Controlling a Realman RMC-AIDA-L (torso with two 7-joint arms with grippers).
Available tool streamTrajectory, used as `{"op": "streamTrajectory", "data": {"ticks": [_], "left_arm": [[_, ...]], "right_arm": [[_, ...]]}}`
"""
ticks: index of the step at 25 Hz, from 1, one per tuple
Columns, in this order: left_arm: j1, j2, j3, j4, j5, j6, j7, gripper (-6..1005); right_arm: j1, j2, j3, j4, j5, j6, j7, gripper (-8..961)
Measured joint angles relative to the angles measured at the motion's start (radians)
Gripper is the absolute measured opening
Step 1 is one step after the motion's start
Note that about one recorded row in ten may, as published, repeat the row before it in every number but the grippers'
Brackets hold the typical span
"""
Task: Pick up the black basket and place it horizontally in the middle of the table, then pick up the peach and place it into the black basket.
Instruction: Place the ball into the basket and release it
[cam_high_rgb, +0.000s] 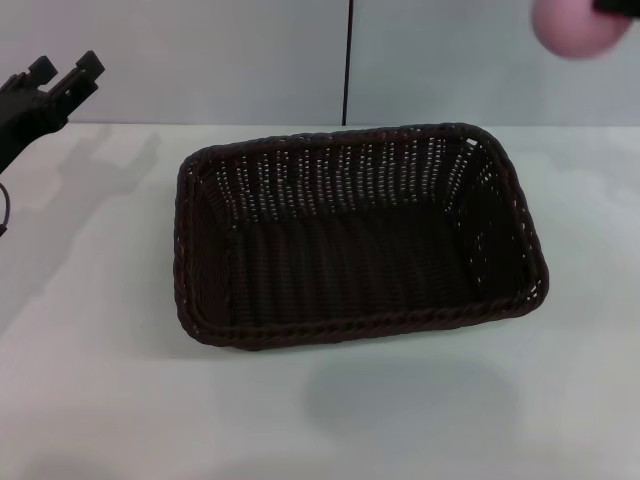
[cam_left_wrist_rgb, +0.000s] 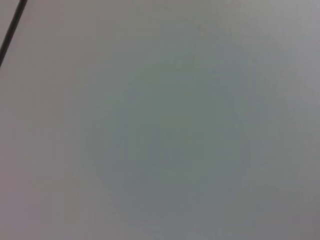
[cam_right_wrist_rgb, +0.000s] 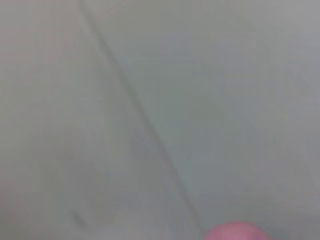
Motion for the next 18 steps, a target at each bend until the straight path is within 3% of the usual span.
{"op": "streamTrajectory", "data": {"ticks": [6,7,10,12,18], "left_arm": [[-0.006,-0.001,-0.013,-0.005,0.0,-0.005,0.001,787],[-0.012,0.0,-0.016,-0.013,-0.001,-0.004,0.001,787],[-0.015,0.001,-0.022,-0.021,-0.001,-0.002,0.001,787],[-0.016,0.002,-0.027,-0.024,-0.001,0.0,0.002,787],[-0.011,0.001,-0.034,-0.025,-0.001,0.001,0.002,787]], "right_arm": [[0.078,-0.003,-0.076,0.101,0.053,-0.088,-0.056,33],[0.113,-0.01,-0.151,0.139,0.016,-0.098,-0.086,34],[0.144,-0.01,-0.203,0.153,-0.049,-0.098,-0.097,41],[0.186,0.006,-0.218,0.169,-0.151,-0.098,-0.097,56],[0.199,0.013,-0.211,0.186,-0.174,-0.092,-0.096,339]]}}
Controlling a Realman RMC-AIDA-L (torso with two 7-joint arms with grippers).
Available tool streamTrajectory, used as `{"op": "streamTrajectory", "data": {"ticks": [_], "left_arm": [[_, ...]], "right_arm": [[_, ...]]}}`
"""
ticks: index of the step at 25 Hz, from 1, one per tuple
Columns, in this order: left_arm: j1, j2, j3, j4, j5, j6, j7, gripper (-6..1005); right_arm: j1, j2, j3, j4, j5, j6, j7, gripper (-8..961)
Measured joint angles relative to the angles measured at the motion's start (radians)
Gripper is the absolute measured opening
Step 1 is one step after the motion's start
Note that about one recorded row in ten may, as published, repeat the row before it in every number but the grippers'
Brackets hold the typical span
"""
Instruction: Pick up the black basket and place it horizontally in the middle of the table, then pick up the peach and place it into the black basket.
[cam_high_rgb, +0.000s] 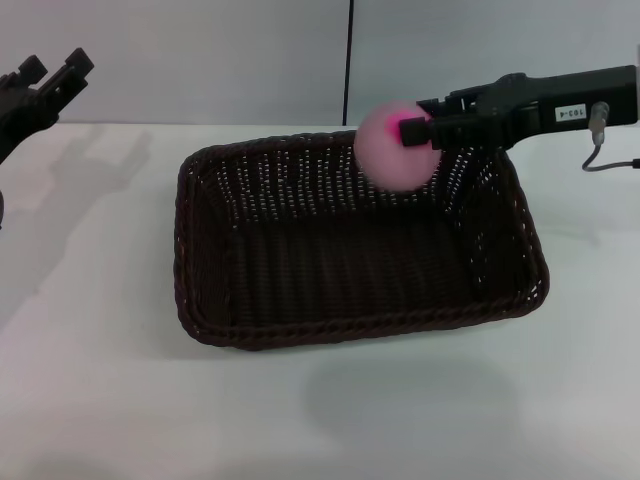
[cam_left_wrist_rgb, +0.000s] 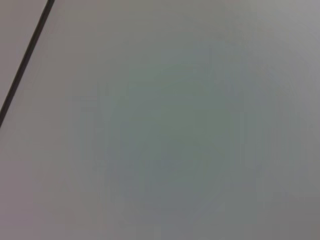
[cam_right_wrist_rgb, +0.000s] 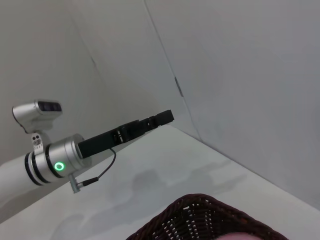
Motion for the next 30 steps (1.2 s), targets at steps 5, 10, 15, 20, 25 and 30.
{"op": "streamTrajectory", "data": {"ticks": [5,10,15,20,25,30], "left_arm": [[0.001,0.0,0.0,0.0,0.0,0.001,0.0,787],[0.0,-0.002,0.0,-0.001,0.0,0.01,0.0,787],[0.0,-0.002,0.0,-0.001,0.0,0.016,-0.002,787],[0.004,-0.004,0.0,-0.01,0.0,0.033,-0.006,787],[0.005,-0.005,-0.001,-0.028,-0.017,0.051,-0.003,787],[0.008,-0.005,-0.002,-0.039,-0.027,0.069,-0.003,787]], "right_arm": [[-0.013,-0.002,0.001,0.0,0.003,0.0,0.001,474],[-0.03,0.0,0.024,0.001,0.006,-0.002,0.001,502],[-0.05,0.005,0.083,0.001,0.009,-0.008,0.0,531],[-0.114,0.024,0.242,0.052,0.079,0.003,-0.087,537],[-0.18,0.025,0.344,0.169,0.246,0.014,-0.272,537],[-0.248,0.026,0.505,0.388,0.467,0.084,-0.581,537]]}}
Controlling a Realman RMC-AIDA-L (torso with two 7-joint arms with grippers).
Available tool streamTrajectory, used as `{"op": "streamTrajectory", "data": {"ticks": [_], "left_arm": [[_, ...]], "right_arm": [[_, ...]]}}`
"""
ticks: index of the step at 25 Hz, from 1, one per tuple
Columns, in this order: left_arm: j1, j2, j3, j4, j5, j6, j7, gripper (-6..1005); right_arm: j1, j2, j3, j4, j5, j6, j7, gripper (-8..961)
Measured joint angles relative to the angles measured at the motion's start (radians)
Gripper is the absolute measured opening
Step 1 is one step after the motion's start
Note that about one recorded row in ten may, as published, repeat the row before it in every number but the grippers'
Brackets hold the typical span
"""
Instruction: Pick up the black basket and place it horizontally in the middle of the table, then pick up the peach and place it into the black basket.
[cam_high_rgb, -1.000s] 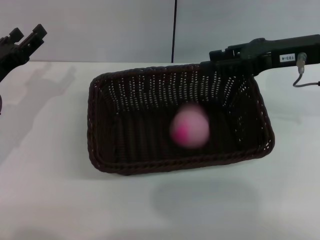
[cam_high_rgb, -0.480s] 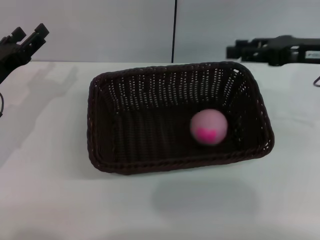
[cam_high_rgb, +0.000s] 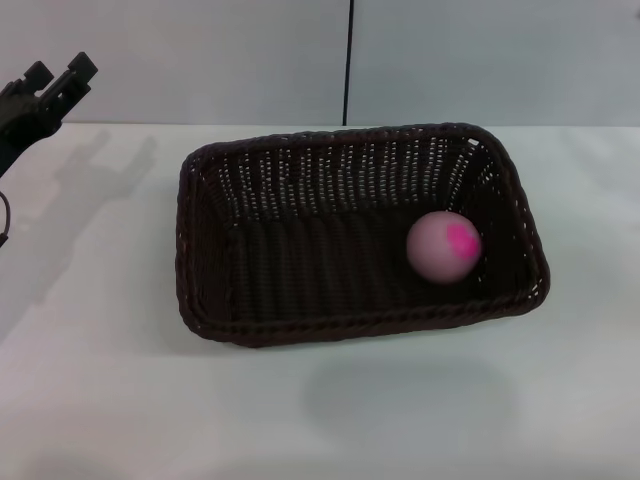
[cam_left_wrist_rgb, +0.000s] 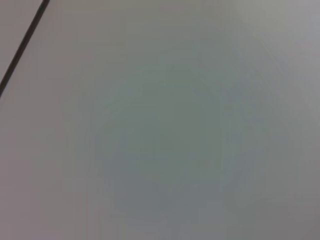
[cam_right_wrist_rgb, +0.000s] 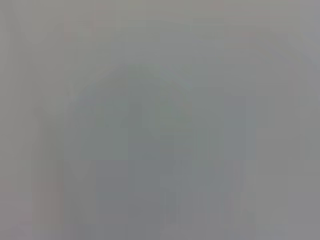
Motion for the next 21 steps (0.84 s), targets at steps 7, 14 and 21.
{"op": "streamTrajectory", "data": {"ticks": [7,14,21], "left_arm": [[0.0,-0.001,-0.001,-0.01,-0.013,0.028,0.001,787],[0.001,-0.002,-0.001,-0.032,-0.053,0.04,0.003,787],[0.01,0.0,-0.001,-0.04,-0.065,0.054,0.004,787]], "right_arm": [[-0.055,0.003,0.177,0.195,0.195,0.102,-0.312,537],[-0.061,0.01,0.239,0.224,0.202,0.114,-0.336,537],[-0.06,0.01,0.246,0.232,0.203,0.119,-0.345,537]]}}
